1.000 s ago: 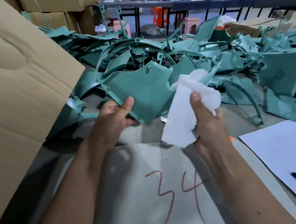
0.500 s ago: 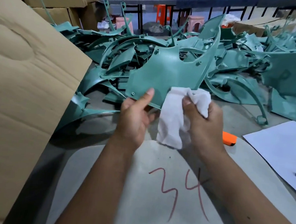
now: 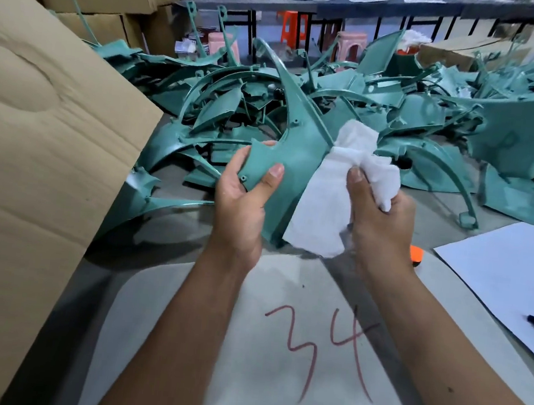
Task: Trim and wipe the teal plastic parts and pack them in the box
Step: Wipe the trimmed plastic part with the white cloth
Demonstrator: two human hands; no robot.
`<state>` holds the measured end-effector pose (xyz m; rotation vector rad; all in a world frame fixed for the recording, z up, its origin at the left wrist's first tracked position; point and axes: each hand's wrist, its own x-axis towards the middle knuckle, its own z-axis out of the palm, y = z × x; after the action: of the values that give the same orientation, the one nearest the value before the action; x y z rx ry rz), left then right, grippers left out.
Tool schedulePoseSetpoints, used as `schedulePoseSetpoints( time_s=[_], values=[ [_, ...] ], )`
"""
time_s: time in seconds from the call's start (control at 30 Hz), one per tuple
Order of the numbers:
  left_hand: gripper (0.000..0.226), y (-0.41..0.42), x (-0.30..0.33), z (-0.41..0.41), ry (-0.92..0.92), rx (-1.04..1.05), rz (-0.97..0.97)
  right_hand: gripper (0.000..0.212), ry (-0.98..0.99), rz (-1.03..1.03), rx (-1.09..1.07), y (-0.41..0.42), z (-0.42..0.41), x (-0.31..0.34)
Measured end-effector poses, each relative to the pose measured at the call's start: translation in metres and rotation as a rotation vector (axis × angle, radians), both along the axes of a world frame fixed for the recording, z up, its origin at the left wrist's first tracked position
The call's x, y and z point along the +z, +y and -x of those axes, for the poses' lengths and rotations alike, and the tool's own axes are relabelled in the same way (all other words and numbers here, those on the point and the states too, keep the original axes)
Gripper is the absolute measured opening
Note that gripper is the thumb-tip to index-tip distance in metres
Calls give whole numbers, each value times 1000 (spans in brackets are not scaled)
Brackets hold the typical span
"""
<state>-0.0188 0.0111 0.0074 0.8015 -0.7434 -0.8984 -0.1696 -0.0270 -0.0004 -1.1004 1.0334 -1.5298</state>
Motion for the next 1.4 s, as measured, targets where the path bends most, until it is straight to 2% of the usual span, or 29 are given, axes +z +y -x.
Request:
schedulePoseSetpoints(
  time_s=[0.23, 0.33, 0.4, 0.5, 0.57, 0.7, 0.8, 0.87, 0.93, 0.97, 1.03, 1.1, 1.23, 1.3, 1.4],
  values=[
    [36, -2, -2, 17, -5, 103, 10, 37, -151, -143, -64, -2, -2, -6],
    [29, -2, 5, 20, -18, 178, 74, 40, -3, -126, -39, 4, -8, -10],
    [26, -3, 12, 18, -25, 219, 150, 44, 111, -124, 95, 12, -17, -16],
    [27, -5, 17, 10, -37, 217, 216, 52, 151, -128, 256, 16, -23, -19],
    [30, -3, 17, 8, -27, 180, 199, 48, 90, -137, 252, 15, -23, -16],
    [35, 1, 11, 18, 72, 55, 48, 19, -223, -151, 197, 5, -11, -11],
    [36, 4, 7, 27, -69, 0, 4, 11, -139, -73, 120, -6, 6, -6],
    [39, 8, 11, 28, -27, -231, 56, 16, -59, -36, 39, -14, 14, -4],
    [51, 11, 16, 24, 67, -476, 97, 13, -116, -106, 37, -17, 17, 0],
    [57, 11, 17, 21, 81, -531, 106, 14, -145, -149, 38, -18, 18, 1],
    [67, 12, 20, 14, 96, -542, 106, 27, -140, -199, 26, -20, 20, 3],
    [68, 13, 22, 8, 125, -538, 107, 33, -154, -218, 45, -20, 23, 3],
    [41, 13, 25, -7, 154, -497, 102, 5, -91, -199, 126, -21, 31, 2],
    [45, 14, 25, -12, 108, -464, 90, 6, -85, -207, 173, -23, 35, 5],
    [64, 14, 25, -16, -41, -375, 148, 10, -34, -260, 217, -23, 38, 9]
  ],
)
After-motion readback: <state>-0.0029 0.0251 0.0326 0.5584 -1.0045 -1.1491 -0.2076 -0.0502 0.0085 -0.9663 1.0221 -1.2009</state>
